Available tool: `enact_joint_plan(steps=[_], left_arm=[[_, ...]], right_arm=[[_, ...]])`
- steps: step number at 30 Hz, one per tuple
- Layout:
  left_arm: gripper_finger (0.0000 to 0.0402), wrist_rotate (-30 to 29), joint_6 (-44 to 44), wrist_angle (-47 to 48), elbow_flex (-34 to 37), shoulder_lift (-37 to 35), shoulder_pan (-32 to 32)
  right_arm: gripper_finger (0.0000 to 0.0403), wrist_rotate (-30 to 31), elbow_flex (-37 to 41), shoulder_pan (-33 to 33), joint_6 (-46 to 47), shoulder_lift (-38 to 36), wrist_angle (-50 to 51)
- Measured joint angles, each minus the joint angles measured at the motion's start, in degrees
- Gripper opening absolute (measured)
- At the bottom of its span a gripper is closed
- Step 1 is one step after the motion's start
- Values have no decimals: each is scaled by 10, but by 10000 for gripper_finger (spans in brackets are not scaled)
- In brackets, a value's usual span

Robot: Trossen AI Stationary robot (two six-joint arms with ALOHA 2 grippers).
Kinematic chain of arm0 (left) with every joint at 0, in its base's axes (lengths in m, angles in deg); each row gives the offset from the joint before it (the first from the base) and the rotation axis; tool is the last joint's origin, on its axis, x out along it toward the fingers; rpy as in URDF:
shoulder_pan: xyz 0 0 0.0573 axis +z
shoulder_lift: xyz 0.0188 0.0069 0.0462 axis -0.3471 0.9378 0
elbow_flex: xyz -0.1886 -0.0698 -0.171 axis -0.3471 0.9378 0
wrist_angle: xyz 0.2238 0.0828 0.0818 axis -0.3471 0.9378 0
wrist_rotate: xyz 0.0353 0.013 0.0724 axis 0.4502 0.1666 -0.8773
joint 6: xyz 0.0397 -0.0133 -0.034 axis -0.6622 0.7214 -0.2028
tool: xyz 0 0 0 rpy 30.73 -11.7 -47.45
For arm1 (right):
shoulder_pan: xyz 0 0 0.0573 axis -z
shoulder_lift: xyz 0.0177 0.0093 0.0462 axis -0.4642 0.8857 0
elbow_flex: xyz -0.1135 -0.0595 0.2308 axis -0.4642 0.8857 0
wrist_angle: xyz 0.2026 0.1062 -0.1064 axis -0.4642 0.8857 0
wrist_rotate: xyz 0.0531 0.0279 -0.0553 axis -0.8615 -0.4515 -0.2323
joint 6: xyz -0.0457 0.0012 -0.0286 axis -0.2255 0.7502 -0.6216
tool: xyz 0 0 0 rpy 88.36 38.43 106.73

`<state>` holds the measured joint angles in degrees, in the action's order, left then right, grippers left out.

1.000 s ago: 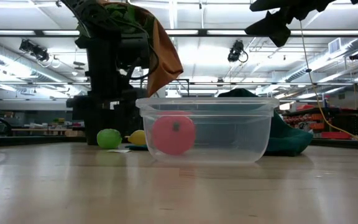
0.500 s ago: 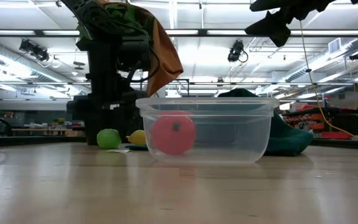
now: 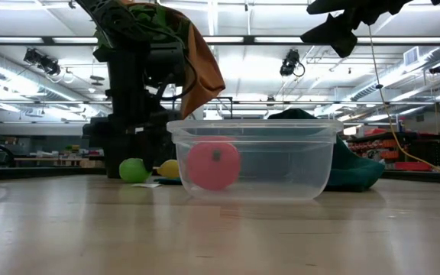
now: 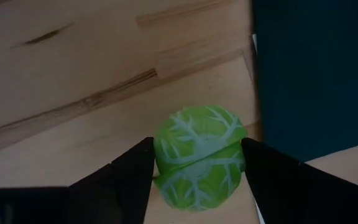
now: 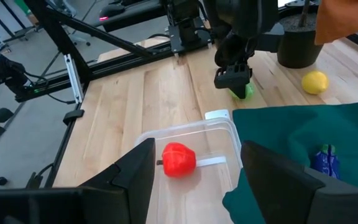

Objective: Pick and placing Produce into tupperware
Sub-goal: Put the cabbage into the transparent basket

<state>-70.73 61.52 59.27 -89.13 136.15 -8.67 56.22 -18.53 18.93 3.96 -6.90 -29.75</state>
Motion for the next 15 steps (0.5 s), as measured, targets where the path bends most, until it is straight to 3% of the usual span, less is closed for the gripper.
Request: enact_joint_plan(steps=[15], left_arm=[[235, 36, -14, 9, -60, -28, -20]], right_arm=[[201, 0, 0, 0, 0, 0, 0]])
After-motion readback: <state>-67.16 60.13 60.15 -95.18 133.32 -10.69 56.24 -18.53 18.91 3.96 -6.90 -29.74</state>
